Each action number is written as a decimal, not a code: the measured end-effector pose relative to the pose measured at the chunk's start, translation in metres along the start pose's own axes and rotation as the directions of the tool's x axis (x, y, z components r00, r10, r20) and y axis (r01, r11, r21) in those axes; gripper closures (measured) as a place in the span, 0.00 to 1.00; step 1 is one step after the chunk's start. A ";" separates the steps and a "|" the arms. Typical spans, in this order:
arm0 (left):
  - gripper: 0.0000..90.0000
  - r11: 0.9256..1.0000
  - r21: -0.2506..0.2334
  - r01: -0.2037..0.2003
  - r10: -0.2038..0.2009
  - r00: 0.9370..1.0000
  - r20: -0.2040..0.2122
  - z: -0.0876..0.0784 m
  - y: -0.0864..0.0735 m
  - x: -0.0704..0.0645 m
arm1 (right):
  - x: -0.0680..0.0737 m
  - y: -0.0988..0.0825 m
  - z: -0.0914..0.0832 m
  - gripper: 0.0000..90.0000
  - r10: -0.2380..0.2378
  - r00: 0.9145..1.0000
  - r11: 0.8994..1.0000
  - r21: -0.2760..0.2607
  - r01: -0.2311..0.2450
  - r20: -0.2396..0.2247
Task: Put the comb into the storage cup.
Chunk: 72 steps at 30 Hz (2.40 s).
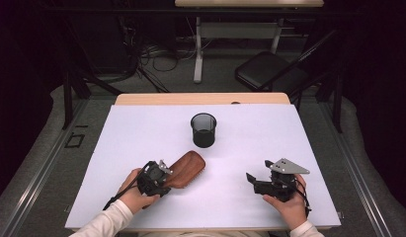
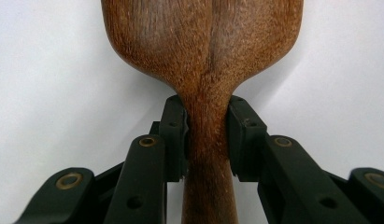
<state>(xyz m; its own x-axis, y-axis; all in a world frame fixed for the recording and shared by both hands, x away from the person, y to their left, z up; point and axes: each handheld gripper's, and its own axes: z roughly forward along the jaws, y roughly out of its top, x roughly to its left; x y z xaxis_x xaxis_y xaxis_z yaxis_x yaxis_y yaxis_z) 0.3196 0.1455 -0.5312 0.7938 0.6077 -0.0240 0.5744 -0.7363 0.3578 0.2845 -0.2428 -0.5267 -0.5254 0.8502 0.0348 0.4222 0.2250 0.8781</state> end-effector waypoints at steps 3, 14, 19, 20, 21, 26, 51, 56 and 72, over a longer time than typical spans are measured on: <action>0.79 1.000 0.000 0.000 0.000 1.000 -0.004 0.000 0.000 0.001 | 0.000 0.000 0.000 0.19 0.001 1.000 1.000 0.000 -0.001 -0.001; 0.80 1.000 -0.004 0.007 -0.007 1.000 0.003 0.000 -0.001 0.002 | 0.000 0.000 0.000 0.19 0.000 1.000 1.000 0.001 0.000 0.000; 0.80 1.000 -0.018 0.012 -0.012 1.000 0.007 -0.001 -0.001 0.003 | 0.000 0.000 0.000 0.19 0.000 1.000 1.000 0.002 0.000 0.000; 0.80 1.000 -0.017 0.012 -0.012 1.000 0.008 -0.001 -0.001 0.003 | 0.000 0.000 0.000 0.19 0.000 1.000 1.000 0.003 0.000 0.001; 0.80 1.000 -0.016 0.008 -0.008 1.000 0.009 -0.001 -0.001 0.003 | 0.000 0.000 0.000 0.19 -0.001 1.000 1.000 0.003 0.001 0.001; 0.80 0.999 -0.028 0.024 -0.024 0.999 0.022 -0.003 -0.002 0.004 | 0.000 0.000 0.000 0.19 0.000 1.000 1.000 0.003 0.000 0.002; 0.81 0.987 -0.138 0.083 -0.074 0.995 0.071 -0.006 -0.012 0.006 | -0.001 -0.001 0.001 0.19 0.004 1.000 1.000 0.005 -0.005 0.004; 0.81 0.983 -0.158 0.094 -0.082 0.993 0.083 -0.005 -0.016 0.007 | -0.001 -0.001 0.001 0.19 0.005 1.000 1.000 0.005 -0.005 0.003; 0.80 0.966 -0.217 0.140 -0.118 0.987 0.107 -0.003 -0.022 0.007 | -0.001 -0.001 0.002 0.19 0.005 1.000 1.000 0.005 -0.005 0.004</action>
<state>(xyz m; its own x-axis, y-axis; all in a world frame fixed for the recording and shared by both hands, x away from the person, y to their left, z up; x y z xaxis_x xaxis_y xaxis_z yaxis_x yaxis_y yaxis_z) 0.3114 0.1669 -0.5365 0.7370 0.6551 -0.1663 0.6223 -0.5617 0.5452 0.2856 -0.2429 -0.5282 -0.5203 0.8532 0.0370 0.4286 0.2234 0.8754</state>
